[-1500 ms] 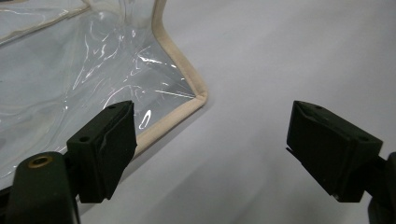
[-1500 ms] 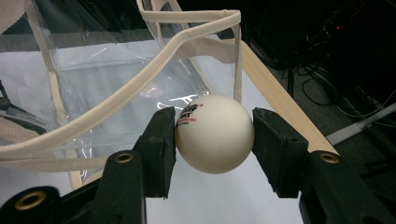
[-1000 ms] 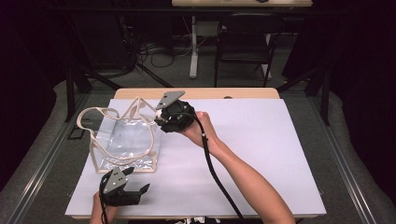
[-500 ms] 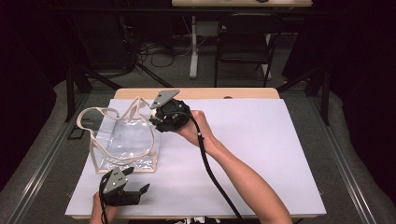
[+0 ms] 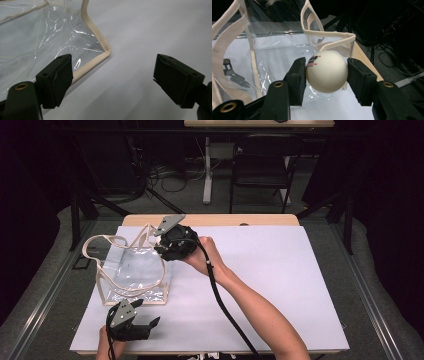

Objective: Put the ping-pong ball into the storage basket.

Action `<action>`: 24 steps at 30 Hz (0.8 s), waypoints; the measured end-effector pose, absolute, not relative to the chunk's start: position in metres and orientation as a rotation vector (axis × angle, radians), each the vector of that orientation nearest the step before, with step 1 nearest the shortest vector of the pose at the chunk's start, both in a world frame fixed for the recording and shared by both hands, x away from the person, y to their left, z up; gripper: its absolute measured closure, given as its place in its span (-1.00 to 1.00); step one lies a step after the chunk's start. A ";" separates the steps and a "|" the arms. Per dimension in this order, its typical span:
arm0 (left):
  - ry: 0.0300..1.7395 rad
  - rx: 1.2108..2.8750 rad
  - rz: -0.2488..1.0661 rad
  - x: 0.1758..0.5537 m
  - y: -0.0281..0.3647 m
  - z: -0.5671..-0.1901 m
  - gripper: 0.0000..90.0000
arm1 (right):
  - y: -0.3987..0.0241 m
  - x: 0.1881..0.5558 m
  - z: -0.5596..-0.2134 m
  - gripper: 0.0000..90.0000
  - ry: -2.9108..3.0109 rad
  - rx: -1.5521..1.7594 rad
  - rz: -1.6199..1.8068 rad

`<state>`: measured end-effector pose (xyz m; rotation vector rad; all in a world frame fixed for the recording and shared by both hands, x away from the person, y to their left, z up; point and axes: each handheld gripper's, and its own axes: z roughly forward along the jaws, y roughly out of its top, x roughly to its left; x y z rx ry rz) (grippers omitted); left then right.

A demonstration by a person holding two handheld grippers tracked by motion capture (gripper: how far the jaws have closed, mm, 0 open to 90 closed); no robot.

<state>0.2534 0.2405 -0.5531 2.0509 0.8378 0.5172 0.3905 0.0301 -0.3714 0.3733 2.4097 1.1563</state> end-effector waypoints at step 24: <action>0.837 2.051 0.517 0.253 0.240 -0.553 -0.64 | 0.054 0.391 -0.372 0.12 2.486 0.326 1.105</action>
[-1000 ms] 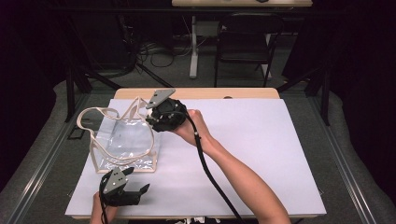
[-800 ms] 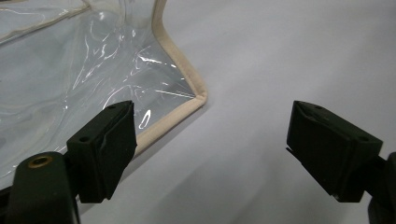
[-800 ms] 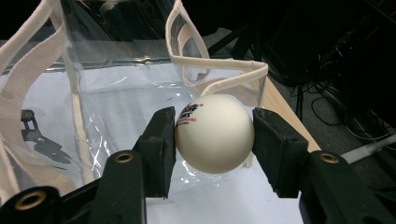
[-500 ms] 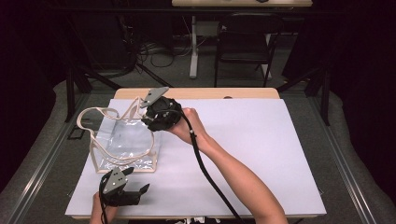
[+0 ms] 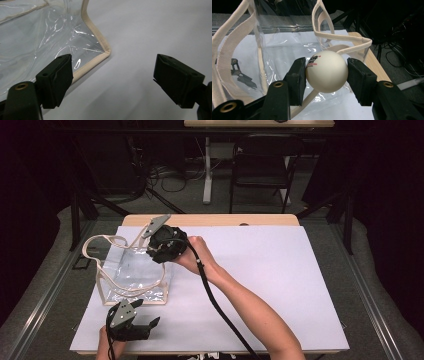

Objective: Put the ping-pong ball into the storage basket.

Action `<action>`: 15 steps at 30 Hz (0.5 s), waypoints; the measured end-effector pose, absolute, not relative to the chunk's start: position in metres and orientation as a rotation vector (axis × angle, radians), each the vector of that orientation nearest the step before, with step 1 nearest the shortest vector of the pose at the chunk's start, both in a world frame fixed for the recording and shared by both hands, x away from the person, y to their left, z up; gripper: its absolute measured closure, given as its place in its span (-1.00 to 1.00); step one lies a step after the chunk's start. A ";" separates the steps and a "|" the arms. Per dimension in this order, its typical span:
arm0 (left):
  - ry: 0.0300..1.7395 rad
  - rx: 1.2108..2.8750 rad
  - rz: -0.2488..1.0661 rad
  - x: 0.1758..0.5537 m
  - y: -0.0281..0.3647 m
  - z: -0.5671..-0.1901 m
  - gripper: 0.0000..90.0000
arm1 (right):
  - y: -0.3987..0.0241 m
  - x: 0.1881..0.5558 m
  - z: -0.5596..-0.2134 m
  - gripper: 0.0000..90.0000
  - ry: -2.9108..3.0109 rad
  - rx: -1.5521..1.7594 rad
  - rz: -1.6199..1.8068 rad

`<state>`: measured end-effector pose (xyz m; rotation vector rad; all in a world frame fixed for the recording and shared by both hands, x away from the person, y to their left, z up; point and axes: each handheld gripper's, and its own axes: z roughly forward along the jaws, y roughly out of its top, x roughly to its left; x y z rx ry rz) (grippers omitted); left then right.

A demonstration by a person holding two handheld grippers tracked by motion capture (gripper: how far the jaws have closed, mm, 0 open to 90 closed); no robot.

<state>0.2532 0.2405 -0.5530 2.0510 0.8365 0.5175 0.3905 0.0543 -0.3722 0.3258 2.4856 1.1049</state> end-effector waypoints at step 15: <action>0.838 2.049 0.516 0.253 0.241 -0.553 -0.64 | 0.067 0.388 -0.373 0.12 2.521 0.293 1.067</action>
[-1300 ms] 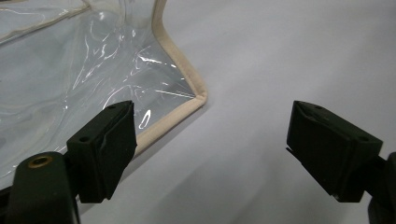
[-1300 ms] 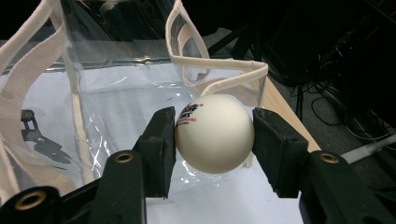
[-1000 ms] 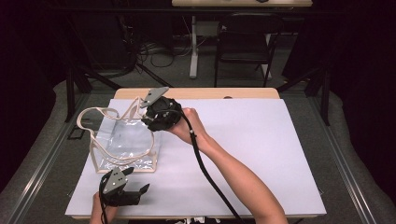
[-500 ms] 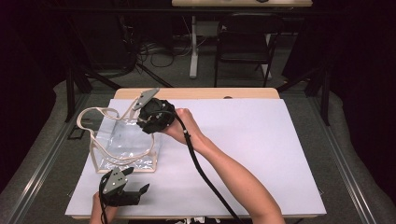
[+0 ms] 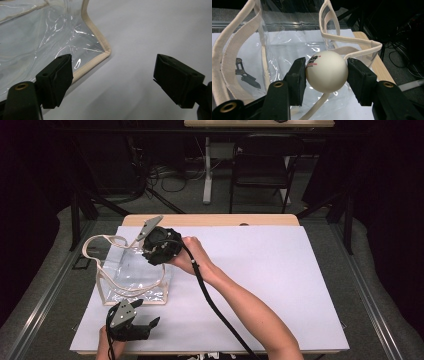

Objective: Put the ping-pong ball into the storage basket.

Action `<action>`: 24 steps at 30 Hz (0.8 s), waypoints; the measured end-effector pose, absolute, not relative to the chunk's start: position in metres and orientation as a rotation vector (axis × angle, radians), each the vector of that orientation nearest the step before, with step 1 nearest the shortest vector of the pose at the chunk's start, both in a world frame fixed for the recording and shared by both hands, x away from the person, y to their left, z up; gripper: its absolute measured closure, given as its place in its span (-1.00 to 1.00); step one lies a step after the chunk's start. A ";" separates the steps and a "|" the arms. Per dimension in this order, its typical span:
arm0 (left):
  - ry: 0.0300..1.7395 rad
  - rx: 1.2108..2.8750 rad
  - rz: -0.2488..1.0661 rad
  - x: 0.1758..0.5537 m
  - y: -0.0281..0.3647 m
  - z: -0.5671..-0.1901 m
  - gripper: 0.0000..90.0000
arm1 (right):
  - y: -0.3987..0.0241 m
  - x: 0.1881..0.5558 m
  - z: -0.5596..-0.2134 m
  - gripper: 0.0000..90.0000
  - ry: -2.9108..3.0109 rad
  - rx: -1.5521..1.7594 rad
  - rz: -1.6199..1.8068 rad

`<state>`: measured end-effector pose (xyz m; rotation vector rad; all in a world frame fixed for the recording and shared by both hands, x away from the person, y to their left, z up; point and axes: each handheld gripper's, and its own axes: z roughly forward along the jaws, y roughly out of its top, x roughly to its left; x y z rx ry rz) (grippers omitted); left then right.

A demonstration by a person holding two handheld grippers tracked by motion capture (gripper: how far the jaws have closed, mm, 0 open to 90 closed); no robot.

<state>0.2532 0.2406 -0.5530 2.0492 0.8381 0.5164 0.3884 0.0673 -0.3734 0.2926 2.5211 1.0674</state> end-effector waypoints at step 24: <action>0.837 2.049 0.514 0.253 0.241 -0.553 -0.64 | 0.088 0.384 -0.375 0.12 2.589 0.221 0.979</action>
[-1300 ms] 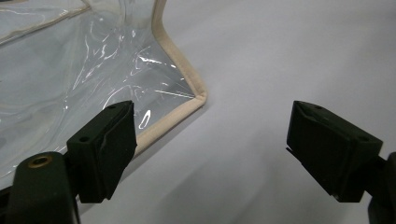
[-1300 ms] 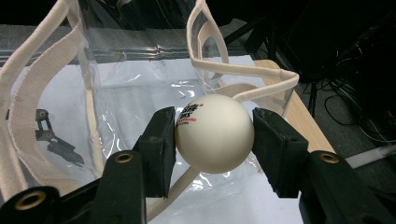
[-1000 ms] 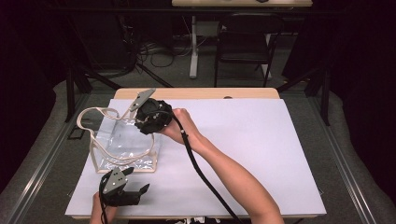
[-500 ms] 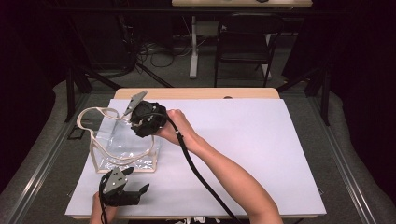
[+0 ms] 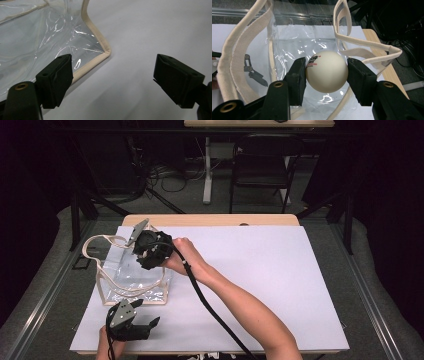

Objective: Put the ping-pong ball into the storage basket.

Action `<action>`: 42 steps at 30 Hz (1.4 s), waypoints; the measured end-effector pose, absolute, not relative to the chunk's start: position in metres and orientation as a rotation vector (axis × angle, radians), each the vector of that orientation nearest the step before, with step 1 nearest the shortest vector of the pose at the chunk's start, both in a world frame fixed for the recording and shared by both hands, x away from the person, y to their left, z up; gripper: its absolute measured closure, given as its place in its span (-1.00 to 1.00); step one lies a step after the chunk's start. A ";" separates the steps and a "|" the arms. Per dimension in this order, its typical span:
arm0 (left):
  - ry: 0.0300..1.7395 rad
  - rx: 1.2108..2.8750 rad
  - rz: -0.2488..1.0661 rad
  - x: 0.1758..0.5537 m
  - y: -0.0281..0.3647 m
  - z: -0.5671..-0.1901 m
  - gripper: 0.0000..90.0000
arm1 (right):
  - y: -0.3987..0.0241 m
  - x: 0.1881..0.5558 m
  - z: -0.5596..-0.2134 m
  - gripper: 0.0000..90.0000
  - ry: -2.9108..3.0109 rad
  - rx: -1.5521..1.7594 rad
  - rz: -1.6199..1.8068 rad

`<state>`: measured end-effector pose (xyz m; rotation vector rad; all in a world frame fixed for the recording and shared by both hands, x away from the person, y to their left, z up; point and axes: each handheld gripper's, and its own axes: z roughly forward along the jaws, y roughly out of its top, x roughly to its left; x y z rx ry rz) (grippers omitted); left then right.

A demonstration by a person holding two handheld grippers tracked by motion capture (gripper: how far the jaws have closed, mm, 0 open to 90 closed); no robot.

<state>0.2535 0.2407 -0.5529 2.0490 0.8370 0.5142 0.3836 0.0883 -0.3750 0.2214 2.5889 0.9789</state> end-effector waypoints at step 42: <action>0.839 2.048 0.513 0.253 0.241 -0.553 -0.64 | 0.106 0.383 -0.394 0.12 2.713 0.174 0.849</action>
